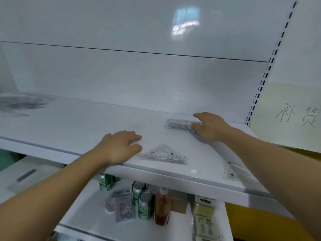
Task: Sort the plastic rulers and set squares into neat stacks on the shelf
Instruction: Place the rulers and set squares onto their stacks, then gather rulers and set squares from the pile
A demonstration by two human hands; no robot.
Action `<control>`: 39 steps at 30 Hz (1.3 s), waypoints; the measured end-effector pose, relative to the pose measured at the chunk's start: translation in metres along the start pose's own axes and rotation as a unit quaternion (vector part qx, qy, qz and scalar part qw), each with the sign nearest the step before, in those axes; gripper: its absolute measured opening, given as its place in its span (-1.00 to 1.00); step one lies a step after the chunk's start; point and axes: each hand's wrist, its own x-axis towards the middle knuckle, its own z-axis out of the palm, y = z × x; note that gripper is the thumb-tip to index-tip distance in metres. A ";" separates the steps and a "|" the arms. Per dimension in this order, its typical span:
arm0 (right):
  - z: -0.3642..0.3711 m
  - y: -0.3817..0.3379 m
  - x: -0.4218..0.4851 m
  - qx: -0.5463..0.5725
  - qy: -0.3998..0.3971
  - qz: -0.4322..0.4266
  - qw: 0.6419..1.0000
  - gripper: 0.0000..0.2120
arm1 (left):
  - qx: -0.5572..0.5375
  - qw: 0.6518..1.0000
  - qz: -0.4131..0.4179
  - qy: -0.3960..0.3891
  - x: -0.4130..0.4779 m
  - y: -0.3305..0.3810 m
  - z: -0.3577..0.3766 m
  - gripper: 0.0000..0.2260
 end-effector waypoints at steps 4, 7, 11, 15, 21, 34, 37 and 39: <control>-0.009 -0.053 0.006 0.002 -0.010 -0.045 0.999 -0.46 | -0.098 0.995 -0.001 -0.032 0.004 -0.010 -0.016 -0.57; -0.012 -0.106 0.015 0.025 -0.039 -0.075 0.996 -0.45 | -0.066 0.997 -0.006 -0.034 0.000 -0.034 -0.033 -0.52; -0.011 -0.190 0.037 0.048 -0.070 -0.121 0.989 -0.44 | 0.010 0.999 -0.034 -0.011 -0.006 -0.100 -0.061 -0.48; -0.003 -0.287 0.066 0.067 -0.071 -0.161 0.982 -0.44 | 0.033 0.996 -0.079 0.020 -0.026 -0.186 -0.096 -0.48; 0.012 -0.425 0.111 0.094 -0.073 -0.209 0.971 -0.43 | 0.019 0.985 -0.151 0.076 -0.064 -0.325 -0.148 -0.52; 0.052 -0.594 0.245 0.105 -0.065 -0.246 0.961 -0.52 | 0.008 0.968 -0.220 0.124 -0.037 -0.518 -0.213 -0.53; 0.060 -0.621 0.279 0.099 -0.066 -0.258 0.959 -0.38 | 0.019 0.968 -0.211 0.133 -0.006 -0.547 -0.222 -0.52; 0.063 -0.634 0.300 0.094 -0.094 -0.265 0.955 -0.30 | 0.019 0.972 -0.199 0.122 0.014 -0.563 -0.226 -0.50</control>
